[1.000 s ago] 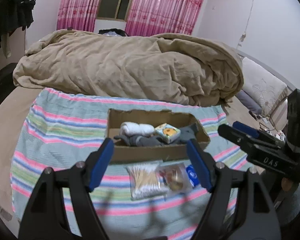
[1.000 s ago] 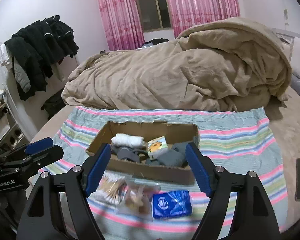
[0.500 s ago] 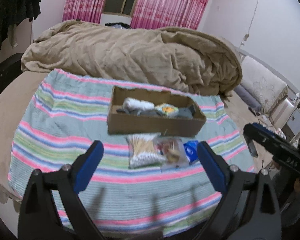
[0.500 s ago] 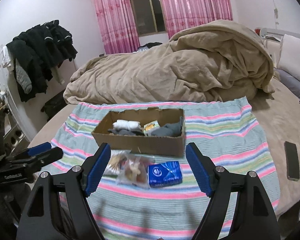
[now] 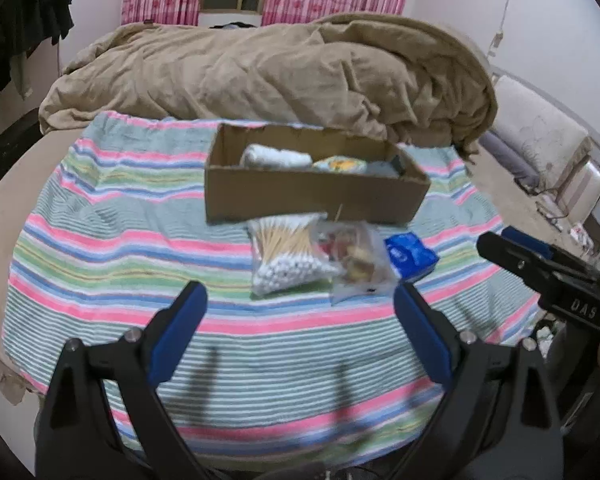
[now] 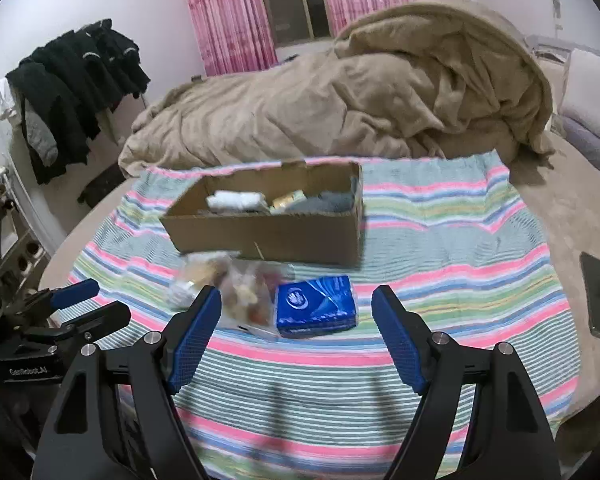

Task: Organize objects
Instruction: 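Grasp the blue tissue pack with the right tool while the left tool grasps the cotton swab bag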

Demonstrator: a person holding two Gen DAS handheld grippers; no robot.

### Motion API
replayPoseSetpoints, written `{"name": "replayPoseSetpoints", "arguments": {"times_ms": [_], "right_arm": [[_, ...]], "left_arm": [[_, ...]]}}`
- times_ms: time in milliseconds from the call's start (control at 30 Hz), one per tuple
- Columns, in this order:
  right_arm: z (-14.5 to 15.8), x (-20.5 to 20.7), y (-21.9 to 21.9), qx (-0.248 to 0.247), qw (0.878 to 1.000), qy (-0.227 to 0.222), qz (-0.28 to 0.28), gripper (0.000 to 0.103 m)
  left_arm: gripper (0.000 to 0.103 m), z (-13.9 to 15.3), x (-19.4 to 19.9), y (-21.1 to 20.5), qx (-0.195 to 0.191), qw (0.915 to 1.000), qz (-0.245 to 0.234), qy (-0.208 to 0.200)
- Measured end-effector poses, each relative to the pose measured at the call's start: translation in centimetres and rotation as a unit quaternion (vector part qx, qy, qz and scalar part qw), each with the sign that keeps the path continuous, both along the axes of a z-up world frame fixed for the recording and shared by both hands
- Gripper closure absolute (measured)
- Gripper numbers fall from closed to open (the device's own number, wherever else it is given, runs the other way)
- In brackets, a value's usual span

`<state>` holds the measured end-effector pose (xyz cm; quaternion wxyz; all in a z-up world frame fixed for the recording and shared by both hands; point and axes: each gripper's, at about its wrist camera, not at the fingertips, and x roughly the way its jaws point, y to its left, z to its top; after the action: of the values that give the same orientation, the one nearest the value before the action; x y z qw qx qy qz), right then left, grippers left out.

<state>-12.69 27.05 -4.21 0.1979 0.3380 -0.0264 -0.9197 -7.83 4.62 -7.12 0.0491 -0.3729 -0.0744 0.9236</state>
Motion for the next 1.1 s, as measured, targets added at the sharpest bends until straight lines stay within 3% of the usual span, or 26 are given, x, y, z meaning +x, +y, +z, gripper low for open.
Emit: {"name": "replayPoseSetpoints", "arguments": {"times_ms": [100, 433, 733, 900, 1100], "right_arm": [[-1.5, -1.0, 0.0, 0.005, 1.0, -0.013, 0.001, 0.023], [-5.6, -4.0, -0.7, 0.022, 0.998, -0.052, 0.022, 0.023], [-7.7, -6.1, -2.2, 0.043, 0.994, -0.08, 0.057, 0.023], [-8.4, -7.1, -2.3, 0.04, 0.994, -0.083, 0.061, 0.022], [-9.0, -7.7, -2.6, 0.056, 0.993, -0.085, 0.065, 0.021]], "left_arm": [[0.008, -1.2, -0.7, 0.7, -0.026, 0.9997, -0.003, -0.003], [0.008, -3.9, -3.1, 1.4, -0.044, 0.9986, -0.005, -0.03], [0.008, -4.3, -5.7, -0.4, 0.008, 0.9989, 0.019, -0.042], [0.008, -5.3, -7.7, -0.4, -0.001, 0.999, 0.024, -0.038], [0.008, -7.2, -9.1, -0.5, -0.001, 0.9973, 0.031, -0.066]]}}
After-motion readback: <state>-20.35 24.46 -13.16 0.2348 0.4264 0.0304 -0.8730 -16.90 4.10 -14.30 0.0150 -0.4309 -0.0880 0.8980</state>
